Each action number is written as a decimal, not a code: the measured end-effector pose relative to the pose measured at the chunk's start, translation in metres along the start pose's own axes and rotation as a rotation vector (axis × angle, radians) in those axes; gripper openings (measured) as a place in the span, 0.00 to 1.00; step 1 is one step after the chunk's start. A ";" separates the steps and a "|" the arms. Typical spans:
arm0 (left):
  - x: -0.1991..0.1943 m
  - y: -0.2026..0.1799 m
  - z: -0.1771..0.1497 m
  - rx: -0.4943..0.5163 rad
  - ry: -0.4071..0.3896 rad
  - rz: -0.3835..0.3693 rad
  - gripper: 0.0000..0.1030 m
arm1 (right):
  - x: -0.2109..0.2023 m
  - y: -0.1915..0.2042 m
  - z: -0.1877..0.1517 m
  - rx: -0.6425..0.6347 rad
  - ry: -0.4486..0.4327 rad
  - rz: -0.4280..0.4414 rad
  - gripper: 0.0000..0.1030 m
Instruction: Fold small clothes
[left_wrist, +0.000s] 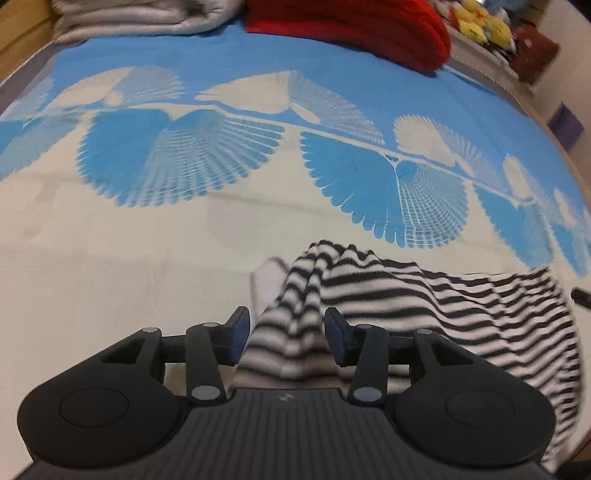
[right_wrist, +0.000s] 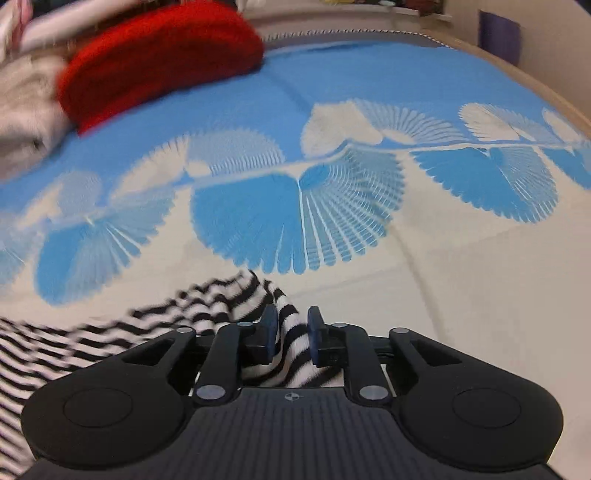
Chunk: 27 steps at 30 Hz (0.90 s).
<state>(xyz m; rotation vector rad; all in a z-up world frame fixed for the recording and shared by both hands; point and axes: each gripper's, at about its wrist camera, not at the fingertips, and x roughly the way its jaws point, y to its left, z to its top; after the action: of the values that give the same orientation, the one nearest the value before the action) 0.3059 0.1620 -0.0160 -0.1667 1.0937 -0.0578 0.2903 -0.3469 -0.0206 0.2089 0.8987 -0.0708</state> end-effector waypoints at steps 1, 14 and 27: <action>-0.017 0.005 -0.003 -0.018 -0.005 -0.013 0.48 | -0.012 -0.006 0.000 0.011 -0.011 0.020 0.21; -0.048 0.066 -0.114 -0.209 0.181 -0.094 0.50 | -0.078 -0.072 -0.082 0.085 0.220 0.121 0.37; -0.059 0.068 -0.121 -0.088 0.106 -0.151 0.00 | -0.090 -0.069 -0.110 -0.056 0.239 0.072 0.03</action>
<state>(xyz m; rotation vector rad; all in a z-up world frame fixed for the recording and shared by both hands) 0.1692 0.2236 -0.0295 -0.3285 1.1892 -0.1549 0.1389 -0.3934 -0.0269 0.2003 1.1285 0.0475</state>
